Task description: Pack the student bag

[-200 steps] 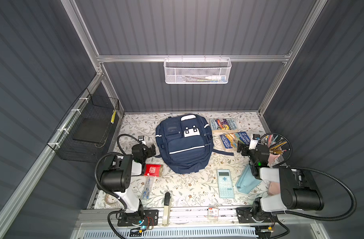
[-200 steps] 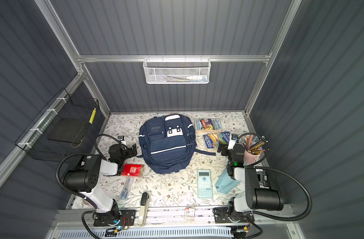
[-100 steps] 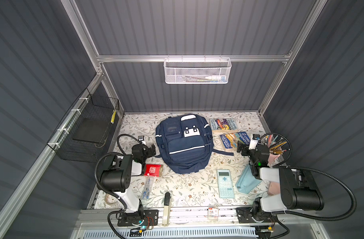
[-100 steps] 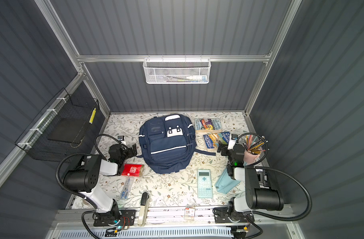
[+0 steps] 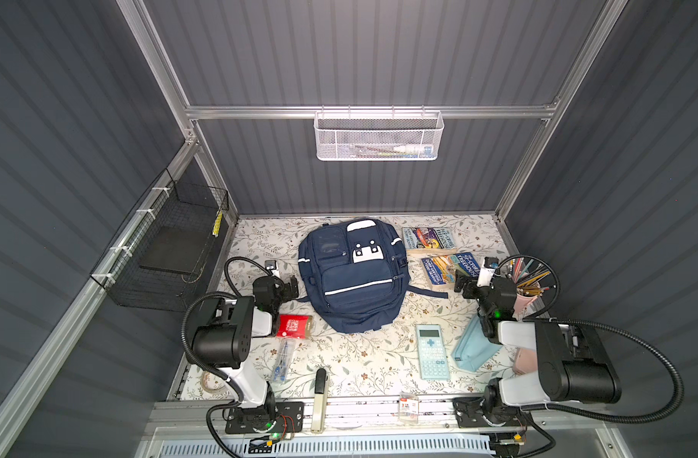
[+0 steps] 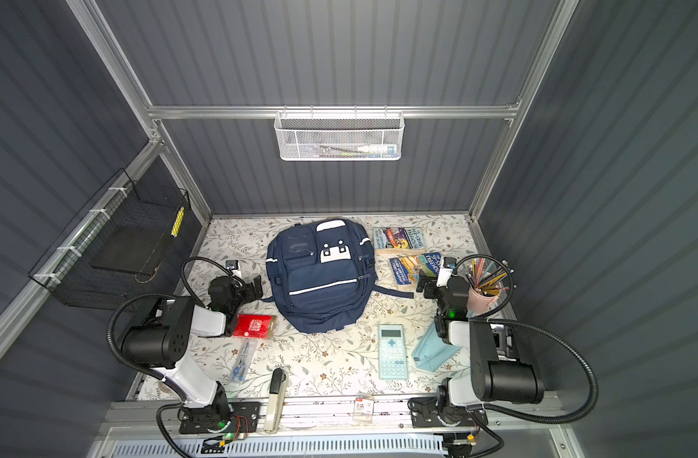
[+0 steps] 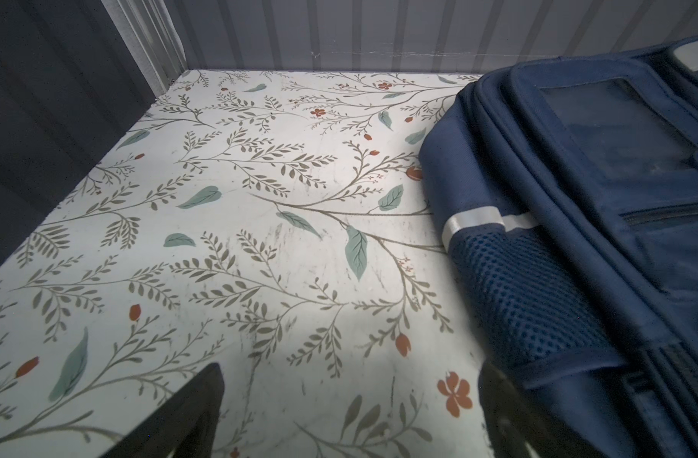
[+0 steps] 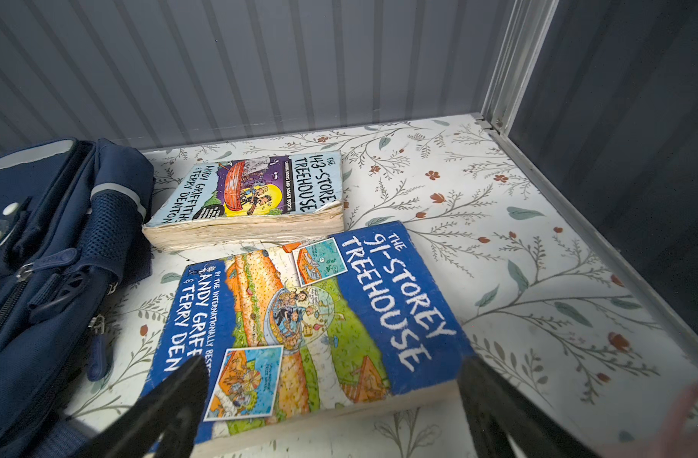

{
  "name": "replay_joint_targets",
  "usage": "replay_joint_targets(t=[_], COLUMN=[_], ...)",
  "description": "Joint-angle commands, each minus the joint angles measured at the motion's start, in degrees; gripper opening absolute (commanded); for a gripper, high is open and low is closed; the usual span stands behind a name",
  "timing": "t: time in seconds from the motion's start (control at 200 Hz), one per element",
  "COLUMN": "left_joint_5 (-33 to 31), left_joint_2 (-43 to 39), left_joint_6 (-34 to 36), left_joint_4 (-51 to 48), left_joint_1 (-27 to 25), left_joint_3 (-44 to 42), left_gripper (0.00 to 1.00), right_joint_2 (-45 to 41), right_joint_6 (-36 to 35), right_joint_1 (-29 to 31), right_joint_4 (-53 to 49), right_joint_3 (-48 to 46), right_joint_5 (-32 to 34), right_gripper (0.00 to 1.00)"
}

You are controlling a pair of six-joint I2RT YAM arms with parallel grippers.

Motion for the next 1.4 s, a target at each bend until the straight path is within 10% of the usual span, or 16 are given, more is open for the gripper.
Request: replay_joint_targets(t=[0.0, 0.475, 0.63, 1.056, 1.396], left_joint_5=[1.2, 0.4, 12.0, -2.3, -15.2], left_joint_2=[-0.1, -24.1, -25.4, -4.6, 9.9], left_joint_6=[1.0, -11.1, -19.6, 7.7, 15.9], left_joint_4=[0.7, -28.2, -38.3, -61.1, -64.8], left_joint_1=[-0.2, -0.2, -2.4, -33.8, -43.6], left_joint_3=[0.4, 9.1, 18.8, 40.8, 47.5], left_gripper=[1.00, 1.00, 1.00, 1.00, 0.98], right_joint_2=[-0.2, -24.5, -27.3, -15.7, -13.3], right_joint_6=[-0.1, 11.3, 18.5, 23.7, 25.3], right_joint_1=[-0.2, -0.2, -0.3, 1.9, 1.9], right_joint_4=[0.7, -30.4, -46.0, -43.5, -43.0], right_joint_3=[0.5, 8.7, 16.5, 18.7, 19.3], right_joint_5=[-0.6, 1.1, -3.1, -27.5, -29.5], right_gripper=[0.99, 0.99, 0.99, 0.99, 0.99])
